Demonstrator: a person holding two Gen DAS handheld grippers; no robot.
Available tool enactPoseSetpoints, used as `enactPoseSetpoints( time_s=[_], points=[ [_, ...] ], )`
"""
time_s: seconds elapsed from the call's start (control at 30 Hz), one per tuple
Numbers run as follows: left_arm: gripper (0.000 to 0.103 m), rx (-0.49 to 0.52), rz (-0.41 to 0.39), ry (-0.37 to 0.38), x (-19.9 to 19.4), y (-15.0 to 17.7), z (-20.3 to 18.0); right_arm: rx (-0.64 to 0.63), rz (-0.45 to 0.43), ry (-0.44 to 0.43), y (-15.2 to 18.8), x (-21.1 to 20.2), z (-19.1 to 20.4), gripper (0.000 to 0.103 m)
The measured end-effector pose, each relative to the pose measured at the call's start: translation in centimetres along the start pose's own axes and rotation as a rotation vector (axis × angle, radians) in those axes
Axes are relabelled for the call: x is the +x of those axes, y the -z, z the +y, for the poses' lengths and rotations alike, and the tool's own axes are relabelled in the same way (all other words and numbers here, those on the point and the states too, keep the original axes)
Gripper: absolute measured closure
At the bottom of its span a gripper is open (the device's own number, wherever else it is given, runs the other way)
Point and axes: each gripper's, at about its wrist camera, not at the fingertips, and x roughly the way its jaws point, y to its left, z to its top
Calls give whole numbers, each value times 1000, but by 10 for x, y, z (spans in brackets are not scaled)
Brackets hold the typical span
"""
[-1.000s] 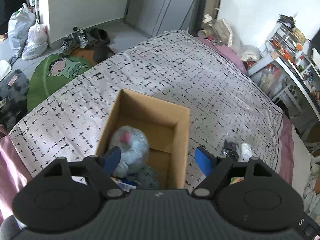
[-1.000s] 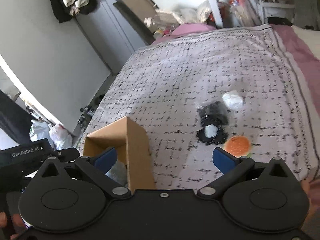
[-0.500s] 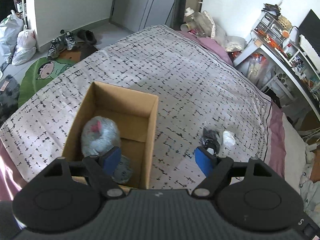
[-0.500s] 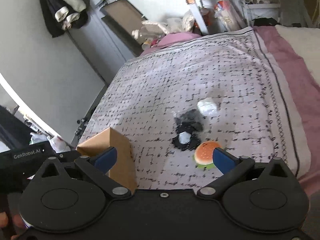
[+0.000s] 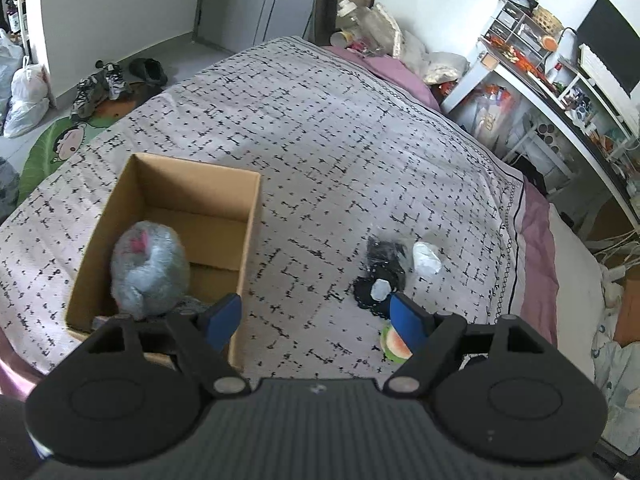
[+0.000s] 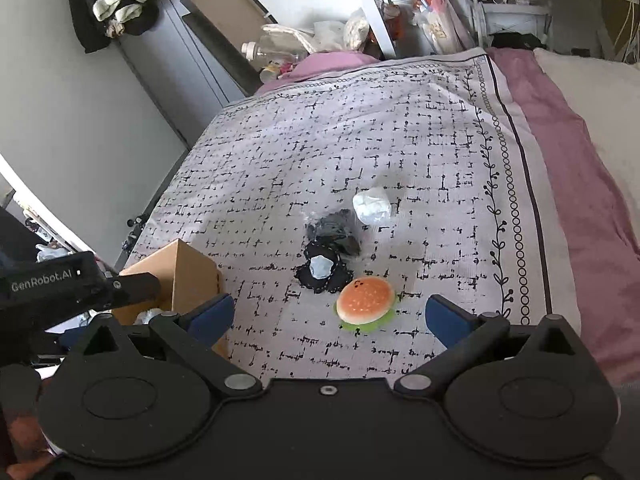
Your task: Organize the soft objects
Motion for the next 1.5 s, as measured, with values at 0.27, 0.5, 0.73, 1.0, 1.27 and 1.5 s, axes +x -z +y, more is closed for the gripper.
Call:
enactPoseSetpoints(
  time_s=[0.27, 0.5, 0.73, 1.0, 1.27, 1.5],
  points=[
    [23, 4, 13, 22, 14, 0, -14, 43, 22, -5, -20, 11, -18, 0],
    [23, 0, 27, 41, 33, -3, -23, 30, 49, 19, -25, 35, -24, 0],
    [23, 1, 51, 36, 58, -5, -27, 68, 102, 9, -21, 62, -32, 0],
    [23, 19, 90, 34, 92, -8, -33, 125, 197, 23, -19, 100, -41, 9],
    [23, 39, 131, 63, 124, -10, -39, 165, 279, 6, -14, 128, -48, 29],
    [24, 40, 177, 74, 152, -8, -42, 154, 326, 4, -11, 149, -47, 37]
  ],
)
